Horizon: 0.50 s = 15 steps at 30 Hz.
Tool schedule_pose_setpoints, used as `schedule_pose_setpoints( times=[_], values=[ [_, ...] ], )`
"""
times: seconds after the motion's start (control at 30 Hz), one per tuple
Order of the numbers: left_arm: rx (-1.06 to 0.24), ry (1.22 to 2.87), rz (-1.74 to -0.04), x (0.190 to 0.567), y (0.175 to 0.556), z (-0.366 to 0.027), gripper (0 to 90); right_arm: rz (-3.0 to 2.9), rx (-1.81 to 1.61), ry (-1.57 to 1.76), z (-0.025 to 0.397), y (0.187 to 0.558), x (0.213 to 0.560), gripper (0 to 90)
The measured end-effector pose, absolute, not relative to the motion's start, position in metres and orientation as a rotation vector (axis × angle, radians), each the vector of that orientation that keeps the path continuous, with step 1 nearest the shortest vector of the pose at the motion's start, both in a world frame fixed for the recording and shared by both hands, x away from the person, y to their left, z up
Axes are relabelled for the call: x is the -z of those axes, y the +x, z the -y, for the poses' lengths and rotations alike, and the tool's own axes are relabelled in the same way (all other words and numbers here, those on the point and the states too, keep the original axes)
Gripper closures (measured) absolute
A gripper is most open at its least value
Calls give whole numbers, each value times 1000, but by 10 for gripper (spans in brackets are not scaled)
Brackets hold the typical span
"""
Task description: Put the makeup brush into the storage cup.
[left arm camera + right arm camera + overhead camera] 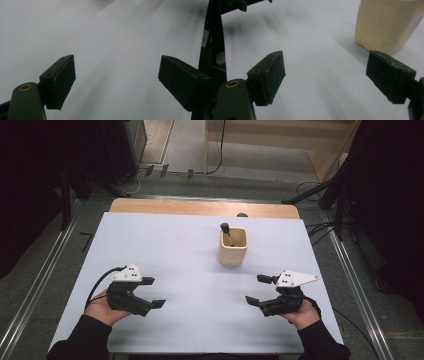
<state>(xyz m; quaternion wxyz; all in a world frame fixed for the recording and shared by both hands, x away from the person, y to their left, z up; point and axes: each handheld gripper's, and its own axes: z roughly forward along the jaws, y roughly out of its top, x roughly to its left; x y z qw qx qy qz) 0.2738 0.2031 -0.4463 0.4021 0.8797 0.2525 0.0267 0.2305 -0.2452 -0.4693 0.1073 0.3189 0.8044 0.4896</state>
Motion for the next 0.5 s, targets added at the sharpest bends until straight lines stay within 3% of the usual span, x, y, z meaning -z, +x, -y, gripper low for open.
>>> schedule_pose_setpoints(
  times=[0.5],
  values=[
    [-68,2233,-629,447,274,-203,151,-2361,-1420,944,247,231,470,164]
  ],
)
